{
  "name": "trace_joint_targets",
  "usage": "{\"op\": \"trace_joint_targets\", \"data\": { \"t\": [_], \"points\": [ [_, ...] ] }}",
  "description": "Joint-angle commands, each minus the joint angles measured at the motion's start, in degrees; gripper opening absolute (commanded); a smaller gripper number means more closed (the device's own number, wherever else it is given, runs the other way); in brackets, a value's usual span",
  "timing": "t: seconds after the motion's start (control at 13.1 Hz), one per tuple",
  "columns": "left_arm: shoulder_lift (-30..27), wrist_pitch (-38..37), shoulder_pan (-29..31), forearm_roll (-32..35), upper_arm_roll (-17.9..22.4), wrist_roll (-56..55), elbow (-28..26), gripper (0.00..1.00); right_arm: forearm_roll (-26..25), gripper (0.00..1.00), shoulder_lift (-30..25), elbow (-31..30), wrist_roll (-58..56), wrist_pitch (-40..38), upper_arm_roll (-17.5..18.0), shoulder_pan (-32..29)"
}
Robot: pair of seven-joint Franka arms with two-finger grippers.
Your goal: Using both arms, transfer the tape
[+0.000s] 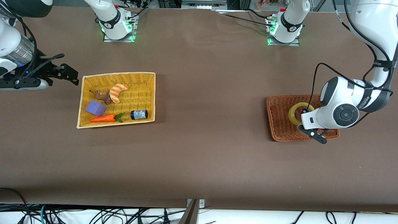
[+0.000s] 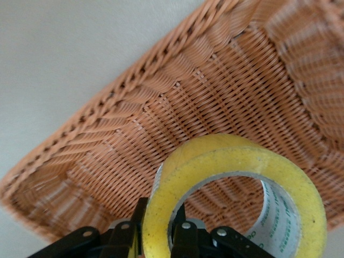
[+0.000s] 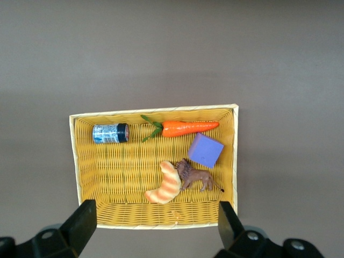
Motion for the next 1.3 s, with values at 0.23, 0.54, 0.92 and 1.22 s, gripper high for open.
{"op": "trace_joint_targets", "data": {
  "t": [0.23, 0.54, 0.92, 1.22],
  "points": [
    [-7.19, -4.06, -0.16, 0.79, -4.85, 0.69, 2.91, 1.00, 1.13, 1.00, -2.52, -3.21, -0.40, 1.61, 1.34, -1.01],
    [-10.54, -17.84, -0.07, -7.00, -7.67, -9.13, 17.22, 1.00, 1.13, 1.00, -3.75, -4.79, -1.01, 1.70, 1.35, -1.01],
    [-16.24, -25.70, 1.60, -13.68, -2.70, -11.95, 24.30, 1.00, 1.13, 1.00, -4.37, -4.79, -1.19, 1.35, 1.35, -1.01],
    [-30.98, -14.83, -10.52, -23.12, 13.51, -19.62, 4.47, 1.00, 0.96, 1.00, -4.45, -4.70, -1.28, 1.35, 1.35, -1.01]
  ]
}}
